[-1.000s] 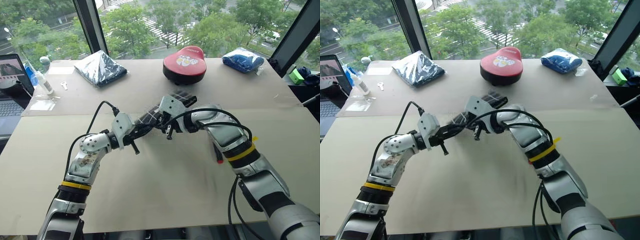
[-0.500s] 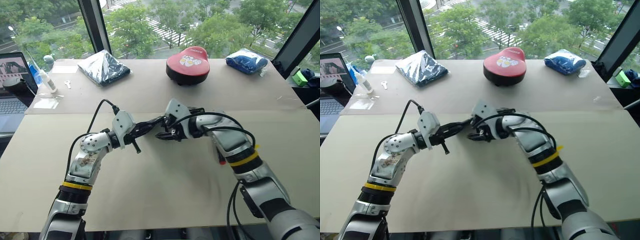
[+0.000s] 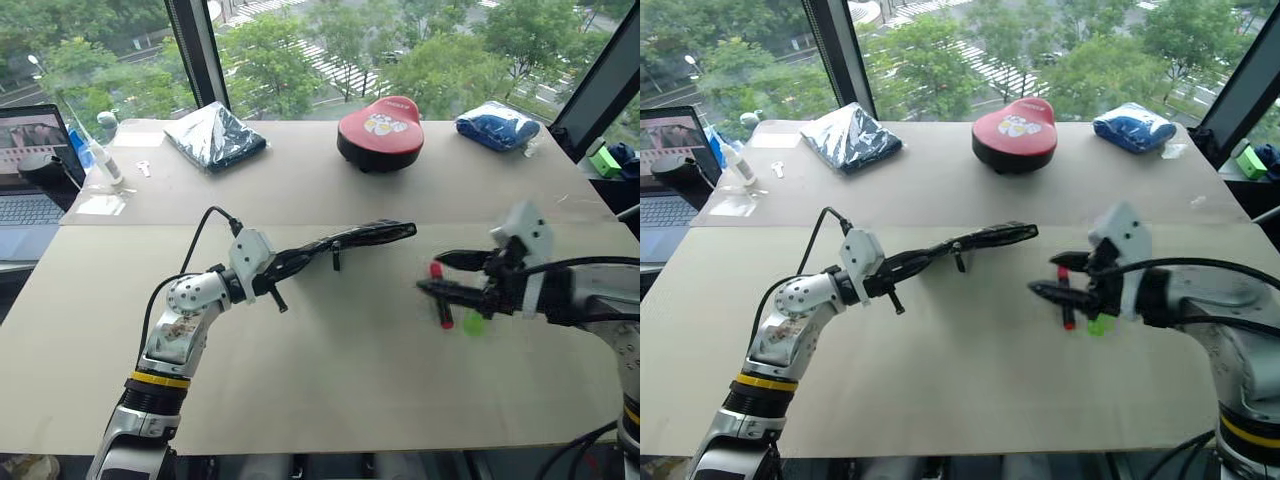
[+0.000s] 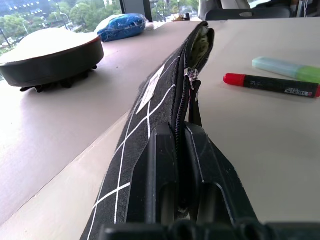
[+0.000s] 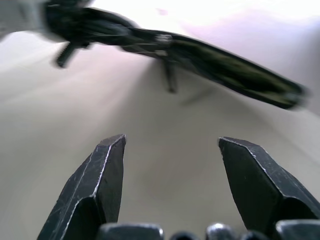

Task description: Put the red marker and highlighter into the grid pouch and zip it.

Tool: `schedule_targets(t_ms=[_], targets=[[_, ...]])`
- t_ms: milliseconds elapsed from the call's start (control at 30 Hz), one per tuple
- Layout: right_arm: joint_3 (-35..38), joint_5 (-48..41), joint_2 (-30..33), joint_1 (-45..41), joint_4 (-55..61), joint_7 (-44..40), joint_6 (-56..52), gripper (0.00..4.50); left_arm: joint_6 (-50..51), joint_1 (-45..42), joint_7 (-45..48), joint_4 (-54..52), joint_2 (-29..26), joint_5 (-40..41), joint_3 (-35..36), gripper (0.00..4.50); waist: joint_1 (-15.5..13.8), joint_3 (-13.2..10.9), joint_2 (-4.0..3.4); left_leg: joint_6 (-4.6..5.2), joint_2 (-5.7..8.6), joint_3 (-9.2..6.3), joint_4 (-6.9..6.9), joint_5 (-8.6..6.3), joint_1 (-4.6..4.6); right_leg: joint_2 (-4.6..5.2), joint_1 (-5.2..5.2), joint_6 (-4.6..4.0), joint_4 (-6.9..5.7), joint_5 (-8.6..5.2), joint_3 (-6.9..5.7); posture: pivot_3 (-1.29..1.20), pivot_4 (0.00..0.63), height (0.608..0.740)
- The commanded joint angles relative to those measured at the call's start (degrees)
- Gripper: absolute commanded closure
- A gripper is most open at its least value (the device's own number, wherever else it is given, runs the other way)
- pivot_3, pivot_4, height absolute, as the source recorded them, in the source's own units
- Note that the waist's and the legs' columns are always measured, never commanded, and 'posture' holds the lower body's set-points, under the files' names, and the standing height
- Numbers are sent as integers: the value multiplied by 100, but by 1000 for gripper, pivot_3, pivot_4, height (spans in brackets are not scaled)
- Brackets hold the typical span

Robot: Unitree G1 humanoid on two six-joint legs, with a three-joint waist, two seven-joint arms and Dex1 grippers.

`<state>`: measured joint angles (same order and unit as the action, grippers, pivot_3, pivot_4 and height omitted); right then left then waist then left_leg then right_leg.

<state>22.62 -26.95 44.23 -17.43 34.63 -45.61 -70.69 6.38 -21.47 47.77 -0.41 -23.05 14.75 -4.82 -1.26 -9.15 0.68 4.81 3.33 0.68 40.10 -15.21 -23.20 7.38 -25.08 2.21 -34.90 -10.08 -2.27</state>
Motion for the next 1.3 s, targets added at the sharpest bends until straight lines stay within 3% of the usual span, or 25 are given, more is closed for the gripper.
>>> schedule_targets(t_ms=[33,233,300,700,967,1067,1200,1300], targets=[[-42,749,-163,323,-312,1307,-475,1235,-122,-77,94,-31,72,42,-80,4500,-28,1,0,0,0,0,3,0,-1,0,0,-1,-2,0,1,0,150,740],[-305,1133,-866,466,-324,2335,-805,1235,-197,-269,169,214,156,5,-127,4500,-30,2,0,-39,0,8,-4,25,-7,-1,-14,-3,-5,-1,11,0,150,740],[-363,1151,-997,498,-251,2477,-880,1235,-214,-317,179,279,181,-7,-135,4500,-28,2,0,-9,0,7,-1,8,-4,-1,-8,-3,-5,-1,9,0,150,740],[-458,1198,-992,646,-469,2728,-676,1235,-264,-379,211,377,165,-3,-90,4500,-8,2,0,2,4,7,0,4,-1,-6,-2,-1,-3,-2,3,0,150,740],[-507,1241,-1310,892,-865,2910,-529,1235,-242,-357,188,313,122,2,-52,4500,-13,2,0,4,4,6,0,3,6,-9,8,0,-1,-2,1,0,150,740],[-466,1283,-1379,983,-992,2965,-401,1946,-241,-355,177,294,112,9,-43,4500,-5,3,3,5,4,5,2,2,14,-9,18,0,0,-3,1,0,150,740],[-343,1341,-1399,1091,-1095,3017,-165,3347,-249,-370,168,293,99,17,-20,4500,-31,4,3,15,4,-9,2,-4,48,-12,68,8,18,-8,-6,0,150,740],[-296,1390,-1335,1075,-1169,3067,-23,3454,-257,-386,166,306,103,15,-18,4500,-43,4,4,19,6,-15,2,-6,59,-12,84,10,33,-9,-5,0,150,740]])
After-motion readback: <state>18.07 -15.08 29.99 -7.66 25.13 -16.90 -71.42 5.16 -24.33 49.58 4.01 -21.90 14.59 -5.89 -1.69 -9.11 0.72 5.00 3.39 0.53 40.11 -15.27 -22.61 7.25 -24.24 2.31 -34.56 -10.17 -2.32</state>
